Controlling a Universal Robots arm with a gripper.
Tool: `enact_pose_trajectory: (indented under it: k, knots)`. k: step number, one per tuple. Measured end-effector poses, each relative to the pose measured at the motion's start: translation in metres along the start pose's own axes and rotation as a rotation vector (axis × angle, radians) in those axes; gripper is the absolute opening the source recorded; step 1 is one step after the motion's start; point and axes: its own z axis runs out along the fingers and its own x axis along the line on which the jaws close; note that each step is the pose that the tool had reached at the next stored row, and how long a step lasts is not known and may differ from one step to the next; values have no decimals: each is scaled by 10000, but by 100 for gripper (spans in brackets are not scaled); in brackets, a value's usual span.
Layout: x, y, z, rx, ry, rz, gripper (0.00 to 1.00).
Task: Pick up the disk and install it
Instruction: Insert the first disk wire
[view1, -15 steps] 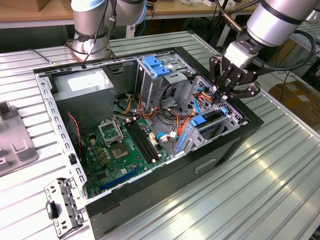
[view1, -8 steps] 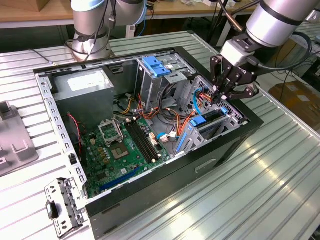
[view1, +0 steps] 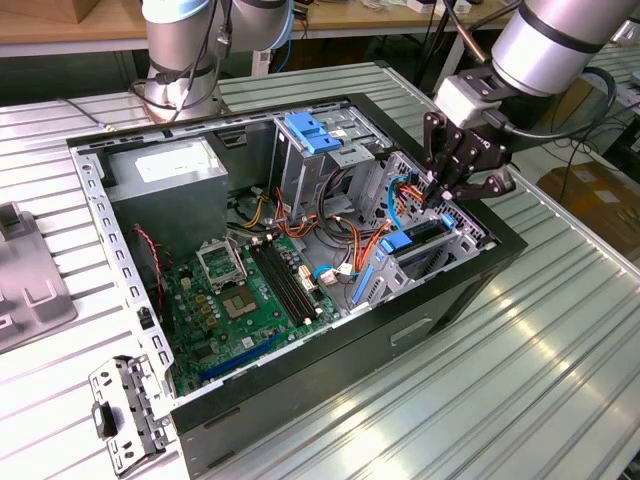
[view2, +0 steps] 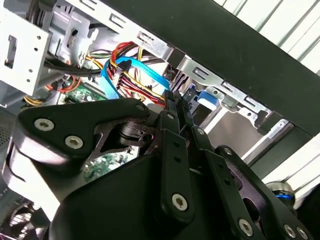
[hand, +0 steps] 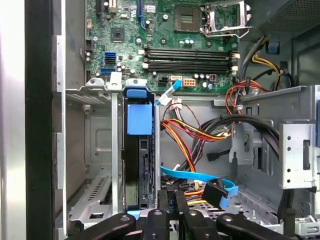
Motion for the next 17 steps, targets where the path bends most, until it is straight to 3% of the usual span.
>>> enact_pose_trajectory:
  k: [10, 17]
  knots:
    - [1, 0, 13, 117, -9, 1273, 17]
    - [2, 16, 18, 180, -14, 1967, 17]
